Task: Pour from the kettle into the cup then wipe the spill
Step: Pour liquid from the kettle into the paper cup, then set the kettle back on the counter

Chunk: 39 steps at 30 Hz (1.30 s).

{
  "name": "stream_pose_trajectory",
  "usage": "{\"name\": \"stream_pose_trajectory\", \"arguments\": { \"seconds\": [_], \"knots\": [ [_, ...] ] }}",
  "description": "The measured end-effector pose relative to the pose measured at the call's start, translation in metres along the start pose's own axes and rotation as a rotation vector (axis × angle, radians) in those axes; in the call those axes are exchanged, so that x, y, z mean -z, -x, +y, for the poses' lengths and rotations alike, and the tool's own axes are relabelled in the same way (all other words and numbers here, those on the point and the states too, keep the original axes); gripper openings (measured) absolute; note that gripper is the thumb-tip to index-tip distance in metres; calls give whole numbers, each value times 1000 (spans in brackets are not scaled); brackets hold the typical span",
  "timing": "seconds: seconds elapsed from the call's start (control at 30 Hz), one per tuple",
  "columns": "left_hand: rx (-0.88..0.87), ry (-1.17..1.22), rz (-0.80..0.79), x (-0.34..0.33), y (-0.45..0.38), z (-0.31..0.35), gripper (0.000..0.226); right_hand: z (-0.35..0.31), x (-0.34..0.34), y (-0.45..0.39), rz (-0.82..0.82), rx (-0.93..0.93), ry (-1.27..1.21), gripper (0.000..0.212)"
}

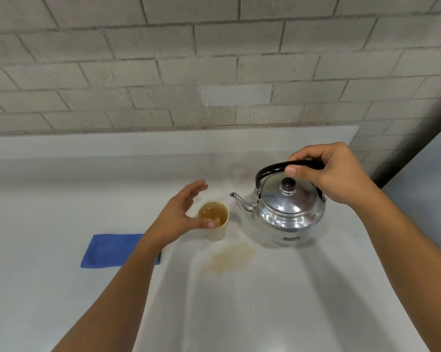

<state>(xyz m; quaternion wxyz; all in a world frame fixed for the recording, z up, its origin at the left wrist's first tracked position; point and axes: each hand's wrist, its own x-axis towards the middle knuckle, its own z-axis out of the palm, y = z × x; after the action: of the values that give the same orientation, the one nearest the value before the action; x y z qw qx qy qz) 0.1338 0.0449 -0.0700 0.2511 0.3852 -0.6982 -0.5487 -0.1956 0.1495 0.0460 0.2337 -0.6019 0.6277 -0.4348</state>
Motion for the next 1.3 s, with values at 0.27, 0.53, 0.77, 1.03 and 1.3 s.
{"name": "stream_pose_trajectory", "arguments": {
  "seconds": [0.27,0.53,0.77,1.03,1.3],
  "knots": [
    [-259,27,50,-19,-46,91,59,2,4,-25,43,4,-22,23],
    [-216,-137,19,-49,-108,114,37,23,3,-57,87,-34,-2,22],
    [-179,-200,123,-59,-135,96,27,50,-2,-74,47,-93,-12,11],
    [-98,-246,71,-70,-152,78,24,82,-7,-81,-21,-176,33,9],
    [-65,-302,62,-73,-159,73,23,90,-11,-82,-33,-195,70,6]
  ]
}}
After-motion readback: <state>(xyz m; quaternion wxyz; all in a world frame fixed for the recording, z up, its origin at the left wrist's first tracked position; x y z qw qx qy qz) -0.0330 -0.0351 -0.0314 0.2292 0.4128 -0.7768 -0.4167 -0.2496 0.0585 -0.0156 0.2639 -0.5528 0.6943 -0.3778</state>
